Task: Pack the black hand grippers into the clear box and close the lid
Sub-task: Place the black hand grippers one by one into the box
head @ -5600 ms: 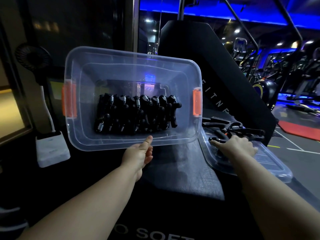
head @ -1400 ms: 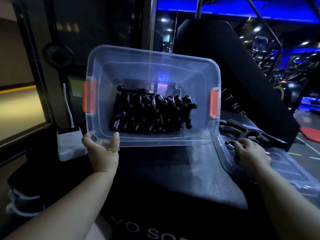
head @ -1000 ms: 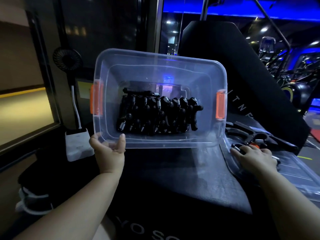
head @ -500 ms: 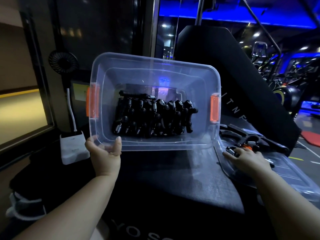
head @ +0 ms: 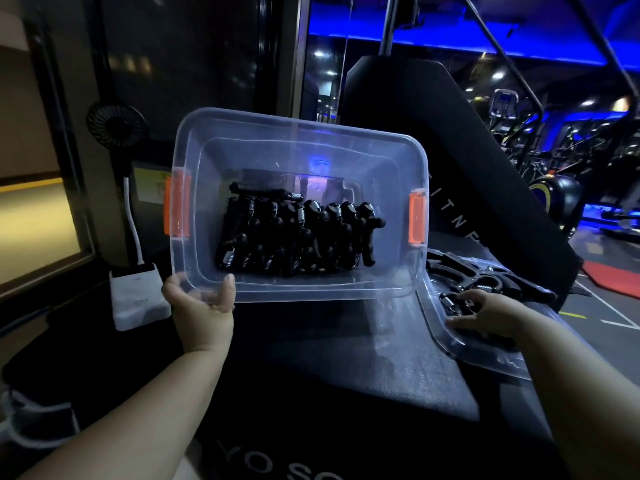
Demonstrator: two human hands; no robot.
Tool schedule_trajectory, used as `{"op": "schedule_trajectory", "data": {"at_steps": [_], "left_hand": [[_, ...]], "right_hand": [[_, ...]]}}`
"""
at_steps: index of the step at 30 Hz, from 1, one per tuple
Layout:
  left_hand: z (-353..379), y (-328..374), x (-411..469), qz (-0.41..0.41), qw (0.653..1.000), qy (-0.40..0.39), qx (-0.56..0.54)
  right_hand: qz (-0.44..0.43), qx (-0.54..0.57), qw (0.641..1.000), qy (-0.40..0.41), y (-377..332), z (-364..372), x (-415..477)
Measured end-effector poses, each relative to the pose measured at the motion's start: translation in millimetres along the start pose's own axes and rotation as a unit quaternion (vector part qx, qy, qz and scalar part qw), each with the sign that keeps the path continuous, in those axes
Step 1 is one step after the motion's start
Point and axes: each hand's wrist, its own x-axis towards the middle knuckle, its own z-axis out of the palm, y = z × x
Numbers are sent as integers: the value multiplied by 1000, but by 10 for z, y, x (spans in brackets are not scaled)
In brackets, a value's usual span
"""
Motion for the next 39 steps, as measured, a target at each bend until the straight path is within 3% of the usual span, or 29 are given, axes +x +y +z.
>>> {"op": "schedule_trajectory", "data": {"at_steps": [12,20,33,39], "left_hand": [[9,-36,8,3,1000,3,-8],[5,-3,4,0,1000,2,-14],[-19,46,-34,-5,1000,-5,-12],[-17,20,-20,-2,1000,-1,-8]], "right_hand": [[-76,40,994,64,2,17,-72],[-104,-170,975,102,-251,167,-330],[-102,-124,955,249,-546,60,-682],[-144,-101,943,284,-748,-175,-923]]}}
